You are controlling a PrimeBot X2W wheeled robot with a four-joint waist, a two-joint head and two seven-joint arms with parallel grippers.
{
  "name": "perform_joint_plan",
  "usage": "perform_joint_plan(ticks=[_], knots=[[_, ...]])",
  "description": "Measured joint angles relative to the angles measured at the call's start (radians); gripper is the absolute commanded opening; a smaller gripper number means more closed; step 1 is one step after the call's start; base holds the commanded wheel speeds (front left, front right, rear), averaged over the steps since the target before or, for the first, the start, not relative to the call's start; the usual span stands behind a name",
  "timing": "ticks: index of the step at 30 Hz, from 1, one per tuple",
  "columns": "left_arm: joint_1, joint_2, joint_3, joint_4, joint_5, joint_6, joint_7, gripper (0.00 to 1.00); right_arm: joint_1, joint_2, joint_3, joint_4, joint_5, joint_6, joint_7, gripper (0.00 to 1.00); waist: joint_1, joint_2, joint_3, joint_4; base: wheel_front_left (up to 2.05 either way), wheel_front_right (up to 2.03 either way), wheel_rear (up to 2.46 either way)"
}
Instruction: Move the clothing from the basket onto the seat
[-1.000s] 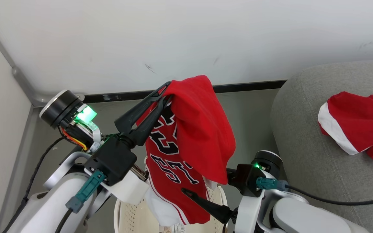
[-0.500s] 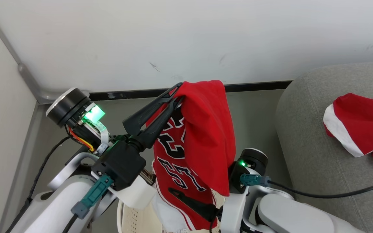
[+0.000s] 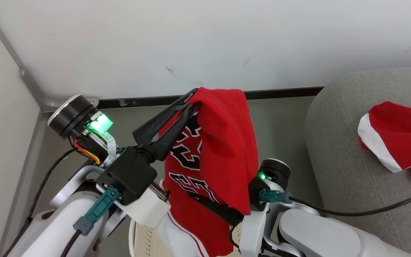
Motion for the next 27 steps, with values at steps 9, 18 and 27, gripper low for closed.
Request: perform_joint_plan(ticks=[9,18,27], knots=[[0.030,0.007,0.043,0.043,-0.049,0.011,0.008,0.00,-0.007,-0.025,0.007,0.018,0.009,0.000,-0.035,0.00,0.0000,0.0000,0.002,-0.018,0.00,0.00,0.00],[0.085,0.008,0.094,0.089,-0.118,0.029,0.006,0.00,-0.005,-0.067,-0.025,0.029,0.035,0.000,-0.081,0.00,0.0000,-0.0001,0.000,-0.041,0.00,0.00,0.00],[0.150,0.030,0.125,0.135,-0.145,0.046,-0.012,0.00,-0.004,-0.102,-0.079,0.023,0.047,0.000,-0.120,0.00,0.0000,0.0000,-0.009,-0.061,0.00,0.00,0.00]])
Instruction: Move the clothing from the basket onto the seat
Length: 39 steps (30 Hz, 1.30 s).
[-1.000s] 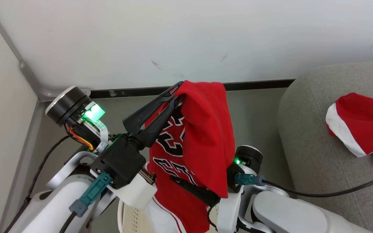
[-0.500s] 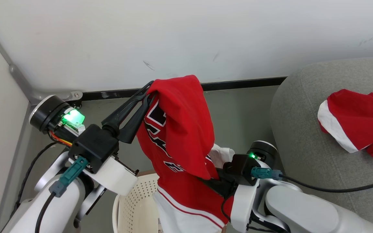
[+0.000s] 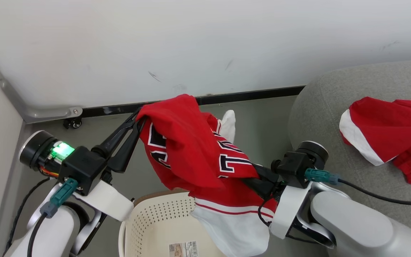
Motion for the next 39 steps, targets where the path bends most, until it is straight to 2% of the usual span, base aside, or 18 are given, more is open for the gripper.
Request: perform_joint_plan(ticks=[17,19,20,23,24,25,27,31,39], knots=[[0.144,-0.018,0.031,0.075,-0.064,0.027,-0.062,0.00,0.022,-0.038,-0.100,-0.049,0.043,0.000,-0.022,0.00,0.0000,0.0000,-0.023,-0.020,0.00,0.00,0.00],[0.150,-0.025,0.028,0.078,-0.076,0.026,-0.062,0.26,0.022,-0.044,-0.114,-0.050,0.044,0.000,-0.022,0.00,0.0000,0.0000,-0.025,-0.022,0.00,0.00,0.00],[0.152,-0.028,0.025,0.078,-0.084,0.025,-0.066,0.26,0.022,-0.047,-0.122,-0.051,0.044,0.000,-0.022,0.00,0.0000,0.0000,-0.026,-0.023,0.00,0.00,0.00],[0.162,-0.033,0.007,0.074,-0.100,0.006,-0.071,0.51,0.022,-0.056,-0.146,-0.054,0.051,0.000,-0.030,0.00,0.0000,0.0000,-0.028,-0.027,0.00,0.00,0.00],[0.164,-0.034,0.001,0.071,-0.105,-0.003,-0.071,0.74,0.022,-0.059,-0.153,-0.055,0.052,0.000,-0.030,0.00,0.0000,0.0000,-0.028,-0.029,0.00,0.00,0.00],[0.165,-0.036,-0.004,0.067,-0.112,-0.012,-0.074,0.84,0.022,-0.062,-0.158,-0.056,0.054,0.000,-0.030,0.00,0.0000,0.0000,-0.029,-0.030,0.00,0.00,0.00],[0.165,-0.037,-0.011,0.056,-0.121,-0.029,-0.080,0.94,0.022,-0.069,-0.170,-0.059,0.056,0.000,-0.030,0.00,0.0000,0.0000,-0.029,-0.034,0.00,0.00,0.00],[0.165,-0.031,-0.015,0.049,-0.125,-0.045,-0.087,1.00,0.024,-0.087,-0.191,-0.061,0.056,0.000,-0.030,0.00,0.0000,0.0000,-0.029,-0.041,0.00,0.00,0.00],[0.165,-0.017,-0.015,0.041,-0.135,-0.062,-0.096,1.00,0.063,-0.127,-0.255,-0.054,0.064,0.000,-0.031,0.00,0.0000,0.0000,-0.024,-0.056,0.00,0.00,0.00]])
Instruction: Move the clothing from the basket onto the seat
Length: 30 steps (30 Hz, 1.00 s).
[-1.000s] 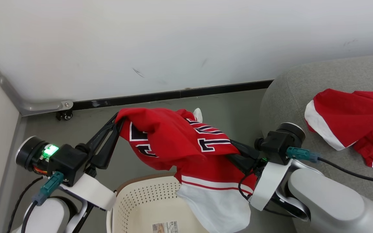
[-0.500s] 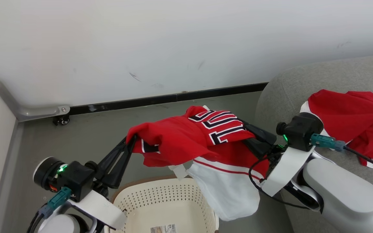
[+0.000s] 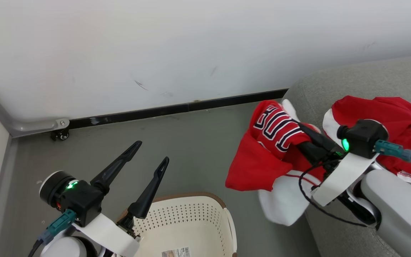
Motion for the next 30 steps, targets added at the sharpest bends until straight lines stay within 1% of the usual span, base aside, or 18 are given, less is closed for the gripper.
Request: perform_joint_plan(ticks=[10,20,30], knots=[[0.000,0.015,-0.053,-0.029,-0.007,-0.020,0.000,1.00,0.041,-0.038,-0.065,0.002,0.000,0.000,-0.002,0.00,0.0000,0.0000,0.010,-0.022,0.00,0.00,0.00],[0.000,0.019,-0.114,-0.045,-0.005,-0.036,0.001,1.00,0.076,-0.047,-0.126,-0.014,-0.001,0.000,-0.005,0.00,0.0001,0.0000,0.019,-0.053,0.00,0.00,0.00],[-0.006,0.022,-0.165,-0.052,-0.006,-0.038,0.005,1.00,0.096,-0.056,-0.168,-0.031,-0.008,0.000,-0.008,0.00,0.0000,0.0000,0.024,-0.086,0.00,0.00,0.00]])
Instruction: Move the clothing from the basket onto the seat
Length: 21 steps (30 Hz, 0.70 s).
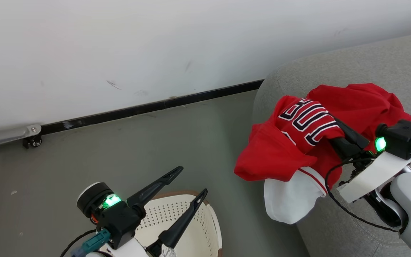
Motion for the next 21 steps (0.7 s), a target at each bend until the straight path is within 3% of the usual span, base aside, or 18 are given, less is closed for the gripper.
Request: perform_joint_plan(ticks=[21], knots=[[-0.038,0.000,-0.053,0.019,-0.011,-0.008,0.006,1.00,0.053,0.002,-0.051,-0.051,-0.018,0.000,0.009,0.00,0.0000,0.0000,0.015,-0.084,0.00,0.00,0.00]])
